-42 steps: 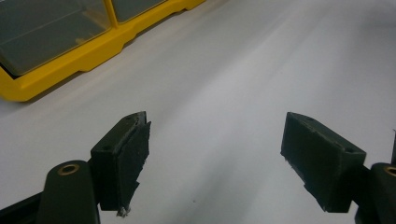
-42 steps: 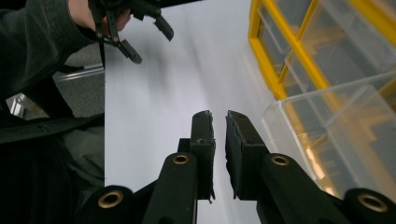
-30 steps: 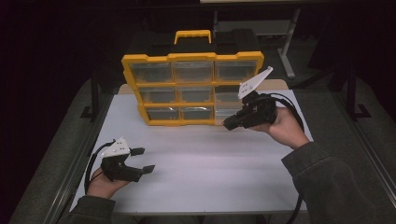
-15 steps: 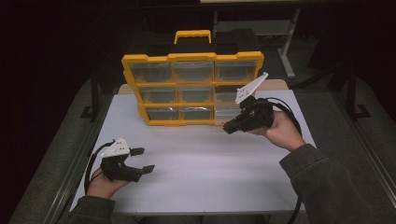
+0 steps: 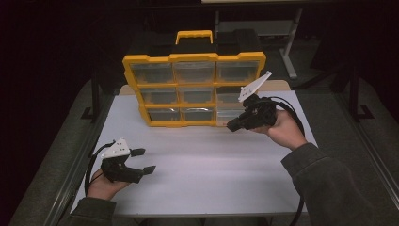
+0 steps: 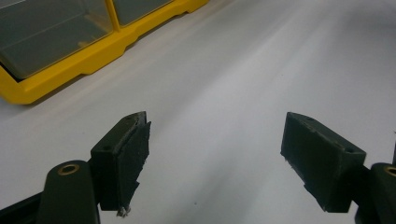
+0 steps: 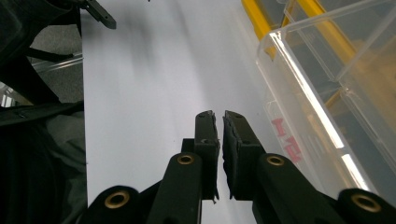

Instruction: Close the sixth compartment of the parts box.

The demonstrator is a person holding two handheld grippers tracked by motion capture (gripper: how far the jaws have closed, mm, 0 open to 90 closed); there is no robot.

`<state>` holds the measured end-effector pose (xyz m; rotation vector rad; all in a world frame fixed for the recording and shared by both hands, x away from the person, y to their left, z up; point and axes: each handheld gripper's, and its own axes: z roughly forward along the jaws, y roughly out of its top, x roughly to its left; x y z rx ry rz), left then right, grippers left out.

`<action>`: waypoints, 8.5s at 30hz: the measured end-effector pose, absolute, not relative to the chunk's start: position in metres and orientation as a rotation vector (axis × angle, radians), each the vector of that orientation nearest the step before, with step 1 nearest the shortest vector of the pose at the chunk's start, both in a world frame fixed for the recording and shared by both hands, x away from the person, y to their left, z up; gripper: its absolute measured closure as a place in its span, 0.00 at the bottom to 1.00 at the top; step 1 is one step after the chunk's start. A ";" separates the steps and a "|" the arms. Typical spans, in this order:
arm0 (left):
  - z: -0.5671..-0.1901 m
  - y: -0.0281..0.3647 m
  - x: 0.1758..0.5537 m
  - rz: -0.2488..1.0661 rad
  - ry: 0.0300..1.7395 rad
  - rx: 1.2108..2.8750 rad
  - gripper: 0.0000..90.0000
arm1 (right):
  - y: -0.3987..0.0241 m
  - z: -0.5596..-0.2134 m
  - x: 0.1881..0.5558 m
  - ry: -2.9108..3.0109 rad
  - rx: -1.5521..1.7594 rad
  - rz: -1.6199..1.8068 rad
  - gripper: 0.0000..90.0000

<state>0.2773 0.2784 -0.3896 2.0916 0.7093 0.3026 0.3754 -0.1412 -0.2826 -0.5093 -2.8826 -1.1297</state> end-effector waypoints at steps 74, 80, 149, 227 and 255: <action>-0.389 0.281 0.277 0.302 0.717 2.086 0.26 | -0.141 -0.283 0.415 -2.955 -0.626 -1.103 0.95; -0.387 0.281 0.277 0.304 0.714 2.081 0.26 | -0.140 -0.282 0.417 -2.958 -0.640 -1.083 0.95; -0.386 0.284 0.278 0.313 0.718 2.074 0.26 | -0.142 -0.265 0.446 -3.052 -0.868 -1.066 0.99; -0.387 0.284 0.277 0.313 0.742 2.070 0.26 | -0.160 -0.308 0.430 -2.836 -1.011 -1.311 0.61; -0.389 0.281 0.277 0.298 0.755 2.067 0.25 | -0.184 -0.338 0.405 -2.760 -1.044 -1.379 0.44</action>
